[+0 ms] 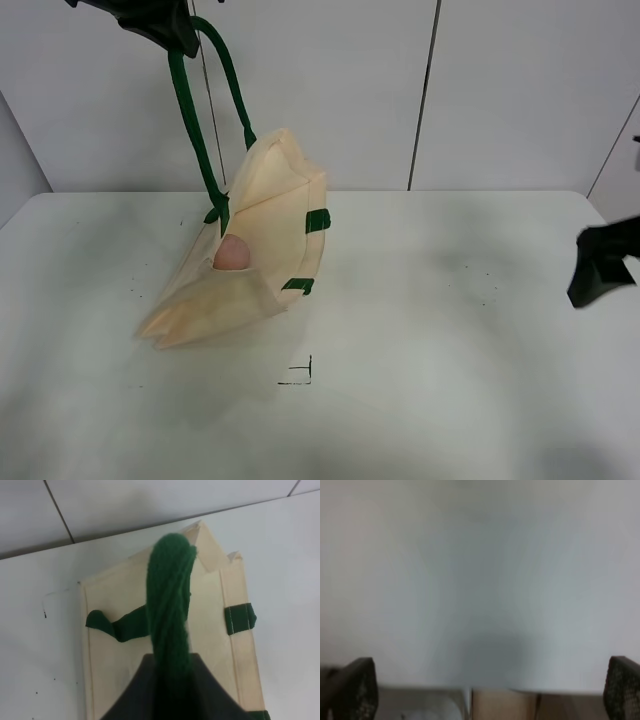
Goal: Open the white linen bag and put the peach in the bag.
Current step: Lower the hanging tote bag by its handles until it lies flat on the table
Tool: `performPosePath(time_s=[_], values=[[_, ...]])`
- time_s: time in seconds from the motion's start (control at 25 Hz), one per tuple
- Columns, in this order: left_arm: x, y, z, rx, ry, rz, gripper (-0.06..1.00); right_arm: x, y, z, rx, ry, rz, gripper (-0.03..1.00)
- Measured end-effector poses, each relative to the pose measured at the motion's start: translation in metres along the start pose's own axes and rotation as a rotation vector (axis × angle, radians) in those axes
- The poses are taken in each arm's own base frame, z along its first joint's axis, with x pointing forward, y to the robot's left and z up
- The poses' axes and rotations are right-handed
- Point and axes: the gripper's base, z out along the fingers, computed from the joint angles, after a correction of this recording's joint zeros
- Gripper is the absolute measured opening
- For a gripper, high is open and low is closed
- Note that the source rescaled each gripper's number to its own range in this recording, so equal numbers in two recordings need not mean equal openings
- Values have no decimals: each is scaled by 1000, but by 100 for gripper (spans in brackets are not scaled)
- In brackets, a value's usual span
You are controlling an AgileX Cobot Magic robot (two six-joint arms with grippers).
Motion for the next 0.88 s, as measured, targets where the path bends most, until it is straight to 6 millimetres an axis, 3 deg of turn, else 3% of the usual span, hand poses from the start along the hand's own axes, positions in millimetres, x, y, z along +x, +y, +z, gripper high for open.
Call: performPosePath(time_s=[0.2,0.4,0.72,0.88], values=[[0,0,0,0,0,0,0,81,2,-1,11,-180,-15,100],[0,0,0,0,0,0,0,139,4,-5,21,-474,-31,100],[0,0,0,0,0,0,0,193,5,-27,41,-866,-44,100],[2,0,4,-2,16,0,0,202,5,-29,47,-924,-47,100]])
